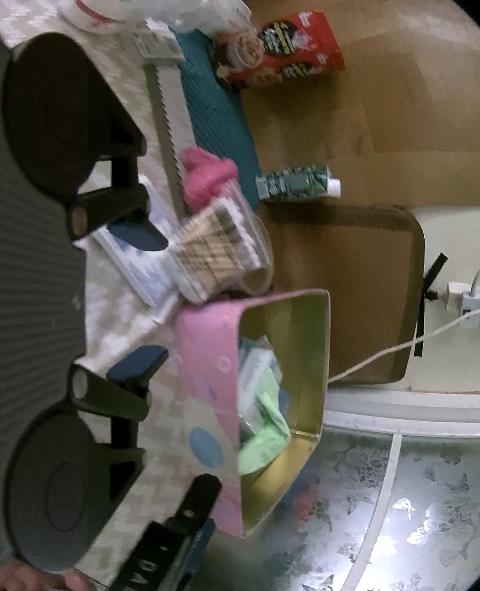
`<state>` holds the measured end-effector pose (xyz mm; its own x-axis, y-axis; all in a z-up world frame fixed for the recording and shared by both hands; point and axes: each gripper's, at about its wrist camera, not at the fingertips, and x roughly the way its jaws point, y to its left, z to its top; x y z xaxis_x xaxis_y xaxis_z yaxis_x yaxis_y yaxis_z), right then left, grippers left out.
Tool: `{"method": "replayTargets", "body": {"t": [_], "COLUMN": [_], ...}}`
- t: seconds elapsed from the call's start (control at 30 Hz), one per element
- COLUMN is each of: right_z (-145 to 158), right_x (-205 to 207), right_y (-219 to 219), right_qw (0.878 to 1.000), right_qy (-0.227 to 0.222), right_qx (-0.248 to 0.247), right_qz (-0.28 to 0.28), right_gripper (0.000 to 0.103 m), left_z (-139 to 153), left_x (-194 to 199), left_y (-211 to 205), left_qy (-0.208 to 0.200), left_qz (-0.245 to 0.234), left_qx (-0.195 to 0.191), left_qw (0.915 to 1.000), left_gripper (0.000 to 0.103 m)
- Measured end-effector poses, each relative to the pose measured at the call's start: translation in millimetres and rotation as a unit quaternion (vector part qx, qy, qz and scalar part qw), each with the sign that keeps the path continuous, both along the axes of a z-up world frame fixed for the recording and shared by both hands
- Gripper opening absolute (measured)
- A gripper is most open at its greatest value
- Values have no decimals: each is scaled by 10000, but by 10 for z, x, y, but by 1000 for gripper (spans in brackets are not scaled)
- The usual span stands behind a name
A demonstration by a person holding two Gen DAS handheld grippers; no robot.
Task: Organize soft objects
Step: 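Withdraw the right tool from the tin back toward the table items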
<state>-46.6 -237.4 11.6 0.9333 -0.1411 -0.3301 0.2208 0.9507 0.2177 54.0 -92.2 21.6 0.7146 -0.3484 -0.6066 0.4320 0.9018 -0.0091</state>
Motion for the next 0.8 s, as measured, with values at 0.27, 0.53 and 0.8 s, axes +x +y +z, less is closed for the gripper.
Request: {"method": "replayTargets", "body": {"t": [0.27, 0.53, 0.8], "right_z": [-54, -83, -119], "right_x": [-35, 15, 98], "right_y": [236, 518, 755], "right_qw": [9995, 9979, 9952], "right_qy": [237, 387, 512], "right_qx": [32, -82, -229], "right_qz": [192, 516, 795], "right_gripper": [62, 62, 62], "left_z": [-134, -227, -304], "left_x": [-131, -132, -78], "left_y": [347, 654, 929], "left_qy": [-90, -17, 11], "left_qz": [260, 515, 780], "left_qx": [72, 78, 65], "left_qw": [9996, 9986, 9969], "left_gripper": [73, 73, 73]}}
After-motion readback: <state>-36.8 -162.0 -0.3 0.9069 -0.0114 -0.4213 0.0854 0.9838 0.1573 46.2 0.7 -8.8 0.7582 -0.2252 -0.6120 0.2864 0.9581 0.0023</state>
